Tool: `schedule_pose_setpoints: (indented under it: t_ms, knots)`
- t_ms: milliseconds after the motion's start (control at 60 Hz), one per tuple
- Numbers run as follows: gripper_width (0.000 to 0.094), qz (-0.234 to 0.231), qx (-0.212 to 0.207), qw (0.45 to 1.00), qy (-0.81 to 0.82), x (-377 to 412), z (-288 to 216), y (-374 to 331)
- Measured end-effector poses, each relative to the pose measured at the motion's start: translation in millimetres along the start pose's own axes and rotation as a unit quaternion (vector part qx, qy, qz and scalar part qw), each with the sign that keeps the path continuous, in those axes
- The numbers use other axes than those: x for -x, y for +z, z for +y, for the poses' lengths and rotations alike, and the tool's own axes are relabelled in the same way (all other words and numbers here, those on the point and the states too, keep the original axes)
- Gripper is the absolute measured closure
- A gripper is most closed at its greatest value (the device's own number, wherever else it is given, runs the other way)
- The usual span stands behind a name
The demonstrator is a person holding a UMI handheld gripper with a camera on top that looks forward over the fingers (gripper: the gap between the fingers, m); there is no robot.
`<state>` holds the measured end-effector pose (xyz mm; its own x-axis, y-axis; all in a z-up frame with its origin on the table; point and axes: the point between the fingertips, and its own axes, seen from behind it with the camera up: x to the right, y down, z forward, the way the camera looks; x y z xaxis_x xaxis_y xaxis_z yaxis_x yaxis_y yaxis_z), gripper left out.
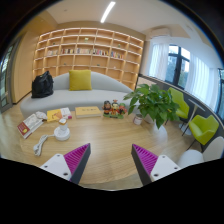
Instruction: Unplug charger
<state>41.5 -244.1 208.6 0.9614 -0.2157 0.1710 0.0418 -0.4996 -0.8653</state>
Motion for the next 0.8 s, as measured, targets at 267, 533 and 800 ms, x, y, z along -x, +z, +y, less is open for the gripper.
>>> schedule_pose_setpoints:
  t_ms: [267, 533, 800]
  knots:
    - [0.0084, -0.024, 0.023, 0.999, -0.018, 36, 46, 35]
    - [0.0084, -0.14, -0.017, 0.99, -0.011, 189, 39, 111]
    - [0.0102, -0.154, -0.049, 0.987, 0.002, 279, -6, 226]
